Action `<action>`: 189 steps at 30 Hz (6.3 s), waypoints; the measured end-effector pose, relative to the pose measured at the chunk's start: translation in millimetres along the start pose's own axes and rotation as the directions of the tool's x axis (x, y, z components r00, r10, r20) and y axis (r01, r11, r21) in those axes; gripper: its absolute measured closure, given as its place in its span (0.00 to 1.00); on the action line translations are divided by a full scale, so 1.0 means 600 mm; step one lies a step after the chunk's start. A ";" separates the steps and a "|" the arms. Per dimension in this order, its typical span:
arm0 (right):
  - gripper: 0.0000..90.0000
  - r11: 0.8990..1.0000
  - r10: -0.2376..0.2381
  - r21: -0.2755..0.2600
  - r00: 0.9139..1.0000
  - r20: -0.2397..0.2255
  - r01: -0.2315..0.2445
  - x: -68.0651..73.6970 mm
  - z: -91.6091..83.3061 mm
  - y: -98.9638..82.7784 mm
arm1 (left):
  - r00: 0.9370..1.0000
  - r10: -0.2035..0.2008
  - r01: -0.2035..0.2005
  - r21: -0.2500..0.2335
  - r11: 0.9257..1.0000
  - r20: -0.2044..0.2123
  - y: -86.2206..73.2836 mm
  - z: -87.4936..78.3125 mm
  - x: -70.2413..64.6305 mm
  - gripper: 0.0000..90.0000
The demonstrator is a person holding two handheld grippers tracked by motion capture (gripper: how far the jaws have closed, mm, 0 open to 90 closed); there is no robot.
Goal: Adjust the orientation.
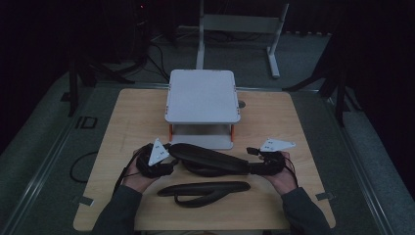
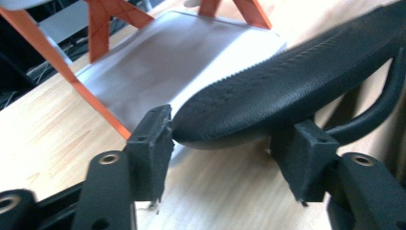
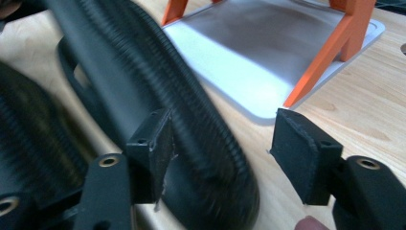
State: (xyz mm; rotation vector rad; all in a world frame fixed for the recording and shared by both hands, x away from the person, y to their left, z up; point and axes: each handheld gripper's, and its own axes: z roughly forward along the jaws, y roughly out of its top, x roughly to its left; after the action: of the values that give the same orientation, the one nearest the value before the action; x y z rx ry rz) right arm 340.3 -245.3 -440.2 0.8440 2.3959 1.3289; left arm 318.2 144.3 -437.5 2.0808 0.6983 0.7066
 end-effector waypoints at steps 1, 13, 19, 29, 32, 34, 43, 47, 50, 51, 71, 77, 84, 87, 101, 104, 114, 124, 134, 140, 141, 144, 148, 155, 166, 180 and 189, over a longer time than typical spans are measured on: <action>0.42 1.000 0.000 0.000 1.000 0.000 0.000 0.000 0.000 0.000 | 1.000 0.000 0.000 0.000 1.000 0.000 0.000 0.000 0.000 0.49; 0.40 0.991 -0.062 0.118 0.998 0.025 0.058 -0.002 0.022 -0.046 | 0.998 -0.032 0.034 0.038 0.999 -0.049 0.001 0.024 0.021 0.67; 0.62 0.996 0.014 0.085 0.996 0.091 -0.022 -0.021 0.024 -0.044 | 0.997 -0.042 0.045 0.053 0.998 -0.061 -0.002 0.028 0.023 0.76; 0.75 0.991 0.111 0.075 0.993 -0.034 -0.108 -0.019 0.030 -0.031 | 0.989 -0.134 0.137 0.049 0.989 -0.053 -0.006 -0.015 0.045 0.76; 0.76 0.988 0.130 0.089 0.988 -0.085 -0.122 -0.017 0.038 -0.026 | 0.987 -0.145 0.150 0.067 0.986 -0.069 -0.015 -0.021 0.047 0.74; 0.76 0.983 0.162 0.112 0.978 -0.130 -0.148 -0.018 0.048 -0.021 | 0.983 -0.160 0.167 0.089 0.982 -0.087 -0.033 -0.022 0.049 0.65; 0.50 0.985 0.116 0.126 0.993 0.015 -0.117 -0.010 0.054 -0.011 | 0.978 -0.176 0.183 0.055 0.982 -0.109 -0.042 -0.038 0.046 0.57; 0.49 0.989 0.107 0.099 0.994 0.025 -0.109 -0.006 0.029 -0.012 | 0.980 -0.169 0.174 0.042 0.984 -0.101 -0.043 -0.055 0.034 0.55; 0.49 0.992 0.094 0.086 0.995 0.031 -0.097 -0.001 0.008 -0.016 | 0.982 -0.168 0.171 0.035 0.985 -0.090 -0.043 -0.067 0.027 0.55; 0.49 0.992 0.089 0.082 0.995 0.037 -0.092 0.001 0.001 -0.018 | 0.981 -0.173 0.177 0.031 0.984 -0.088 -0.044 -0.070 0.026 0.55; 0.48 0.997 0.063 0.032 0.998 0.023 -0.064 0.030 -0.059 -0.030 | 0.983 -0.178 0.178 0.008 0.984 -0.042 -0.048 -0.106 -0.007 0.53; 0.48 0.999 0.037 0.018 0.999 -0.021 -0.037 0.044 -0.060 -0.023 | 0.985 -0.175 0.175 0.005 0.985 -0.009 -0.047 -0.121 -0.015 0.53; 0.45 1.000 -0.004 0.015 0.996 -0.087 0.006 0.059 -0.059 -0.017 | 0.987 -0.162 0.162 -0.008 0.987 0.000 -0.049 -0.156 -0.039 0.54; 0.44 1.000 -0.019 0.006 0.993 -0.120 0.019 0.064 -0.061 -0.015 | 0.988 -0.154 0.154 -0.008 0.988 0.020 -0.050 -0.166 -0.051 0.54; 0.41 0.978 -0.167 0.078 0.954 -0.250 0.192 0.117 -0.026 -0.012 | 0.986 -0.100 0.098 0.024 0.995 0.132 -0.071 -0.153 -0.085 0.46; 0.42 0.971 -0.188 0.097 0.952 -0.242 0.217 0.121 -0.016 -0.013 | 0.983 -0.084 0.079 0.038 0.996 0.162 -0.072 -0.136 -0.088 0.47; 0.45 0.967 -0.214 0.095 0.956 -0.201 0.236 0.111 -0.008 -0.006 | 0.983 -0.104 0.091 0.093 0.992 0.153 -0.060 -0.083 -0.072 0.70; 0.40 0.939 -0.312 0.118 0.944 -0.103 0.323 0.117 0.026 0.016 | 0.983 -0.132 0.122 0.082 0.989 0.130 -0.046 -0.063 -0.059 0.71; 0.44 0.903 -0.422 0.075 0.906 -0.037 0.424 0.142 0.054 0.041 | 0.980 -0.141 0.133 0.062 0.989 0.140 -0.016 -0.044 -0.054 0.72; 0.55 0.921 -0.385 0.058 0.923 -0.014 0.385 0.130 0.041 0.036 | 0.978 -0.148 0.144 0.038 0.989 0.150 0.008 -0.033 -0.052 0.68; 0.58 0.928 -0.369 0.052 0.929 -0.014 0.370 0.125 0.037 0.033 | 0.978 -0.145 0.141 0.033 0.989 0.153 0.012 -0.031 -0.053 0.67; 0.81 0.944 -0.327 0.037 0.945 0.000 0.327 0.113 0.026 0.024 | 0.974 -0.141 0.140 0.016 0.990 0.176 0.023 -0.022 -0.060 0.64; 0.86 0.968 -0.250 0.036 0.968 -0.014 0.250 0.099 0.014 0.008 | 0.979 -0.124 0.125 0.002 0.992 0.163 0.036 -0.009 -0.070 0.63; 0.90 0.991 -0.135 0.021 0.989 0.052 0.134 0.066 -0.025 -0.021 | 0.976 -0.191 0.196 -0.043 0.980 0.108 0.040 -0.013 -0.055 0.57; 0.91 0.999 -0.028 0.024 0.979 0.203 0.024 0.021 -0.067 -0.053 | 0.969 -0.227 0.231 0.040 0.972 -0.093 0.048 0.028 -0.067 0.44; 0.91 1.000 -0.008 0.020 0.974 0.225 0.004 0.003 -0.078 -0.058 | 0.901 -0.386 0.412 0.110 0.905 -0.197 0.043 0.115 -0.037 0.11; 0.90 1.000 0.006 0.013 0.973 0.232 -0.009 0.000 -0.081 -0.061 | 0.885 -0.402 0.437 0.124 0.891 -0.234 0.044 0.146 -0.037 0.09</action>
State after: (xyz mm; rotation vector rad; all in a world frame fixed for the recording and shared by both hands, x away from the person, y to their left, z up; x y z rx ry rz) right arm 303.4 -293.3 -444.8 0.9561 2.2247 1.1474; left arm 369.1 70.1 -465.9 1.9247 1.3238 0.6276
